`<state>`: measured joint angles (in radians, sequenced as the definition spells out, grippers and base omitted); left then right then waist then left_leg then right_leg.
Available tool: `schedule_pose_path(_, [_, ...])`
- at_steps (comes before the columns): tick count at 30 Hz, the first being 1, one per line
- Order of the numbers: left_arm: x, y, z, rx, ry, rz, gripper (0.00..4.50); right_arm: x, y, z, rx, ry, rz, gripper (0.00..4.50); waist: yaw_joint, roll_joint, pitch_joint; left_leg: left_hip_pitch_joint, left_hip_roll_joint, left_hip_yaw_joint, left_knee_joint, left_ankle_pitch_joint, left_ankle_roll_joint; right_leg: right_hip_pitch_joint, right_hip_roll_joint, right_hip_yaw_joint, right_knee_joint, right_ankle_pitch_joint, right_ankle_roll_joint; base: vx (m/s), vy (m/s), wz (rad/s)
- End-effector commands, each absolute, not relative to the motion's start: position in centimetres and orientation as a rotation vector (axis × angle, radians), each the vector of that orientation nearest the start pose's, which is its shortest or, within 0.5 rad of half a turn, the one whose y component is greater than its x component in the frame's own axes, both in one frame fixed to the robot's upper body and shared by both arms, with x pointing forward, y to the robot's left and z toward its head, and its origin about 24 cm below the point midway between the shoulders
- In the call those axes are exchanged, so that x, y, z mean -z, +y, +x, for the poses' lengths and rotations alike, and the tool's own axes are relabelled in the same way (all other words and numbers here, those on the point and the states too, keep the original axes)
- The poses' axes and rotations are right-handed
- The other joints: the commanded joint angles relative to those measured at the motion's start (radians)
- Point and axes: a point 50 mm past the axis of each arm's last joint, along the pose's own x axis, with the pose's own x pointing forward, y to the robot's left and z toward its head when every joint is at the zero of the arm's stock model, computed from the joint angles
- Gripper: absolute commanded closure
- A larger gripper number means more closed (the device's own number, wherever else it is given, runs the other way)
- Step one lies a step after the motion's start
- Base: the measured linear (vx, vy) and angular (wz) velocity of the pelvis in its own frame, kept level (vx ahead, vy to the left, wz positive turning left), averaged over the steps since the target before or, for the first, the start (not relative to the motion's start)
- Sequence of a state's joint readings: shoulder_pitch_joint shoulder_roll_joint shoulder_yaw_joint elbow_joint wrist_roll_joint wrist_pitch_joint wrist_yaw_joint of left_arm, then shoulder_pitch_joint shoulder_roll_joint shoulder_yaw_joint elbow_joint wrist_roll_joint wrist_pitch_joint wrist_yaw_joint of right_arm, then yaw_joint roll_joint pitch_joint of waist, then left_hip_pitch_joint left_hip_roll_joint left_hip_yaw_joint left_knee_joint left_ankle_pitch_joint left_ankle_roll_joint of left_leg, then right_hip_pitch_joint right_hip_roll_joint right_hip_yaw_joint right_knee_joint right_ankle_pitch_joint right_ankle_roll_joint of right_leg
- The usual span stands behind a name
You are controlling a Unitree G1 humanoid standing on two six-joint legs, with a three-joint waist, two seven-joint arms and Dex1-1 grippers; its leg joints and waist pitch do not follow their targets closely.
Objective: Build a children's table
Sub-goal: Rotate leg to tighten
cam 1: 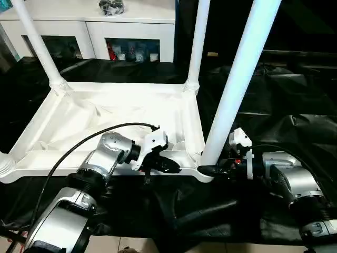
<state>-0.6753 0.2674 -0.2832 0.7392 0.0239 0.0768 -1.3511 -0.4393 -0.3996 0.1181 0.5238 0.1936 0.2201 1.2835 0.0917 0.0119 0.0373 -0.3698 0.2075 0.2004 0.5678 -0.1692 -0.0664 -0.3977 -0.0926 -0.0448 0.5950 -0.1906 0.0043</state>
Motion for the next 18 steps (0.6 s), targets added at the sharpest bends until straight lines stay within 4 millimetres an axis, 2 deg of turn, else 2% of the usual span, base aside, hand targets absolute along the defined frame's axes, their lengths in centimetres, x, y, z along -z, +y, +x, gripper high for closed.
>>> schedule_pose_path(1, [-5.5,9.5,32.0,1.519,0.424,0.317,4.50,-2.2,-14.8,27.6,-1.414,0.520,0.056,1.86,0.000,-0.006,-0.055,0.014,0.026,-0.008,-0.059,-0.218,0.057,0.045,-0.043,0.026,-0.061,-0.105,-0.268,0.000,0.000,0.00])
schedule_pose_path(6, [-5.5,9.1,32.5,1.426,0.407,0.317,4.50,-1.8,-14.7,28.2,-1.314,0.498,0.064,1.88,0.002,-0.007,-0.054,0.015,0.026,-0.008,-0.060,-0.228,0.053,0.043,-0.044,0.026,-0.063,-0.132,-0.263,0.000,0.000,0.00])
schedule_pose_path(8, [-5.5,8.6,32.9,1.379,0.392,0.301,4.50,-1.1,-14.7,29.2,-1.162,0.516,0.035,1.89,-0.001,-0.005,-0.049,0.016,0.027,-0.008,-0.063,-0.258,0.041,0.039,-0.045,0.026,-0.068,-0.183,-0.255,0.000,0.000,0.00])
schedule_pose_path(9, [-5.6,8.3,33.0,1.353,0.386,0.292,4.50,-0.6,-14.7,29.7,-1.078,0.525,0.019,1.89,-0.011,-0.008,-0.046,0.020,0.022,-0.011,-0.067,-0.305,0.011,0.036,-0.048,0.025,-0.077,-0.289,-0.231,0.000,0.000,0.00])
schedule_pose_path(10, [-5.6,7.9,33.2,1.331,0.379,0.286,4.50,-0.2,-14.6,30.2,-0.989,0.532,0.005,1.89,-0.013,-0.010,-0.046,0.019,0.021,-0.014,-0.069,-0.311,0.006,0.038,-0.049,0.025,-0.081,-0.321,-0.217,0.000,0.000,0.00])
schedule_pose_path(13, [-5.5,6.5,33.4,1.272,0.364,0.275,4.50,0.7,-14.1,31.2,-0.779,0.558,0.027,1.90,-0.035,-0.008,-0.043,0.017,0.018,-0.021,-0.075,-0.345,-0.017,0.034,-0.048,0.023,-0.091,-0.417,-0.173,0.000,0.000,0.00])
schedule_pose_path(15, [-5.5,5.4,33.6,1.231,0.353,0.265,4.50,1.2,-13.2,31.4,-0.695,0.570,0.048,1.91,-0.044,-0.009,-0.042,0.020,0.016,-0.022,-0.073,-0.371,-0.015,0.027,-0.047,0.024,-0.099,-0.454,-0.157,0.000,0.000,0.00])
schedule_pose_path(18, [-5.5,4.4,33.6,1.196,0.342,0.253,4.50,1.6,-11.9,31.6,-0.637,0.579,0.046,1.91,-0.046,-0.008,-0.042,0.023,0.016,-0.022,-0.072,-0.384,-0.006,0.022,-0.046,0.024,-0.105,-0.466,-0.150,0.000,0.000,0.00])
